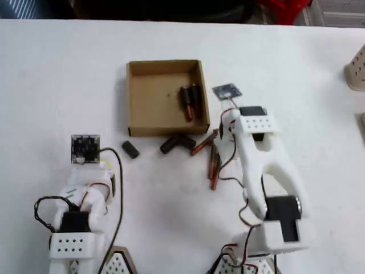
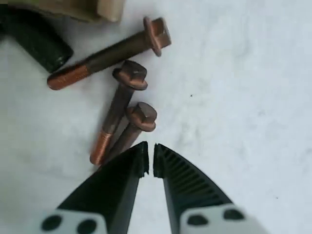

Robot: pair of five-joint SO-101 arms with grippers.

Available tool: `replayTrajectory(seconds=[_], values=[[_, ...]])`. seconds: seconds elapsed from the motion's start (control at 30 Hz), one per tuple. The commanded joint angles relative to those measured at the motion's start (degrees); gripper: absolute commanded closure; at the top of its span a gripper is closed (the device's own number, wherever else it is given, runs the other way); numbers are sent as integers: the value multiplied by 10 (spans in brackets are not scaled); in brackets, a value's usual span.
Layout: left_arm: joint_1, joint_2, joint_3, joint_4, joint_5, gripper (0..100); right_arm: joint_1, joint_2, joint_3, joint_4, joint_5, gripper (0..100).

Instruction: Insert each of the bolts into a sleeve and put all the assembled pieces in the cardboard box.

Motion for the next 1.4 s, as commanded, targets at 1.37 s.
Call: replayTrajectory(seconds=[1.37], values=[[5, -7, -3, -11, -4, 976, -294, 80, -105, -183, -521, 879]])
